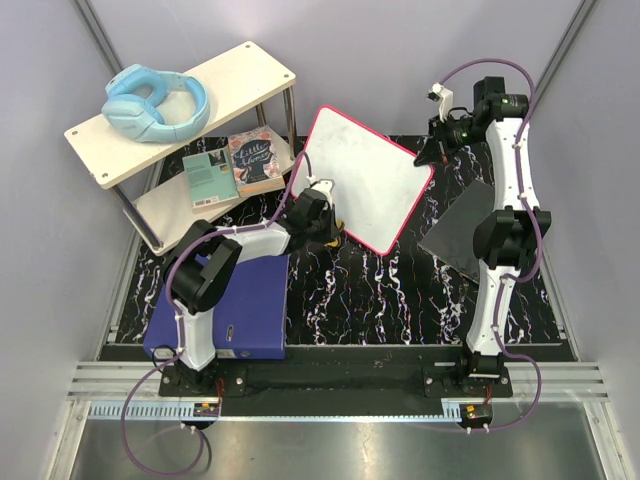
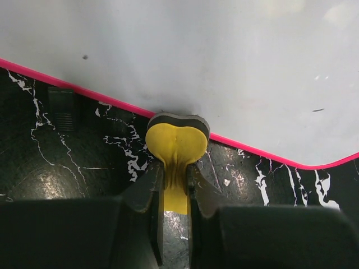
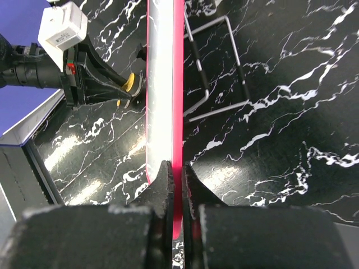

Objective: Erase the whiteboard

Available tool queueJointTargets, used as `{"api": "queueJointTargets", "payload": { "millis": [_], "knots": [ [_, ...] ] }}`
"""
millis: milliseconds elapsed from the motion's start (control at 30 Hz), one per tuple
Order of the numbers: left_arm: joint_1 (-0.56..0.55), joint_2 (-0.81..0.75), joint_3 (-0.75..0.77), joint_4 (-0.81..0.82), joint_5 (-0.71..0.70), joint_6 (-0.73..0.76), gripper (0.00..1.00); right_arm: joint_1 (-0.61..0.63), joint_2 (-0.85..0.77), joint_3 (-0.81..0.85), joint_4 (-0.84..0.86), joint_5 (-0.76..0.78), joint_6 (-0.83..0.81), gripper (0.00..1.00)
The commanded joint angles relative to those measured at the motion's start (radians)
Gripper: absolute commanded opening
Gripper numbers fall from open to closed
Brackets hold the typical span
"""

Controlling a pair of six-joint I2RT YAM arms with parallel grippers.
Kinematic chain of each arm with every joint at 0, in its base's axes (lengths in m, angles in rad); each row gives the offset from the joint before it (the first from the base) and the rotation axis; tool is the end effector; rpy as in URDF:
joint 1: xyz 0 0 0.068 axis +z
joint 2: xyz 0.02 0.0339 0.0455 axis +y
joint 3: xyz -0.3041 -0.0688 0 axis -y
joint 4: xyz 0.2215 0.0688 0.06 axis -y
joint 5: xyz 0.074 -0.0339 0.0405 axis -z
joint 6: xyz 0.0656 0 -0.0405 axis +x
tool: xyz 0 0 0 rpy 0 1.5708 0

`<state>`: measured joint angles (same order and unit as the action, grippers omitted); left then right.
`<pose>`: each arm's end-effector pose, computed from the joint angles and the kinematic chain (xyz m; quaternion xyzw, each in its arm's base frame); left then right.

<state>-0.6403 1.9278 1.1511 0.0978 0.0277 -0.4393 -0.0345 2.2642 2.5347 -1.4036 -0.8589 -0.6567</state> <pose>0.3477 -0.2613 0.1983 0.0965 0.8970 -0.2324 0.3635 0.4627 0.0337 0.3585 -0.3577 0.8172 0.3155 0.3234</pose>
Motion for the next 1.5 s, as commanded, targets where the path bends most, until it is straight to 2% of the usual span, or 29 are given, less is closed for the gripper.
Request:
{"api": "queueJointTargets", "payload": {
  "millis": [0, 300, 600, 867, 1033, 1467],
  "knots": [
    [-0.001, -0.044, -0.017, 0.019, 0.003, 0.027, 0.0, -0.011, -0.008, 0.119, -0.212, -0.061, 0.028, 0.0],
    [0.007, -0.03, -0.01, -0.038, -0.025, 0.036, 0.0, -0.016, 0.004, 0.174, -0.161, -0.054, 0.074, 0.0],
    [0.017, -0.004, 0.032, -0.095, -0.025, 0.02, 0.0, -0.021, 0.008, 0.188, -0.117, -0.144, 0.112, 0.0],
    [0.045, 0.048, 0.108, -0.207, -0.058, -0.015, 0.0, -0.025, 0.008, 0.209, -0.032, -0.075, 0.138, 0.0],
    [0.059, 0.082, 0.162, -0.277, -0.048, -0.035, 0.0, -0.034, 0.0, 0.203, -0.003, -0.072, 0.152, 0.0],
    [0.068, 0.135, 0.246, -0.385, 0.0, -0.026, 0.0, -0.057, -0.014, 0.167, 0.209, -0.031, 0.264, 0.0]
  ]
}}
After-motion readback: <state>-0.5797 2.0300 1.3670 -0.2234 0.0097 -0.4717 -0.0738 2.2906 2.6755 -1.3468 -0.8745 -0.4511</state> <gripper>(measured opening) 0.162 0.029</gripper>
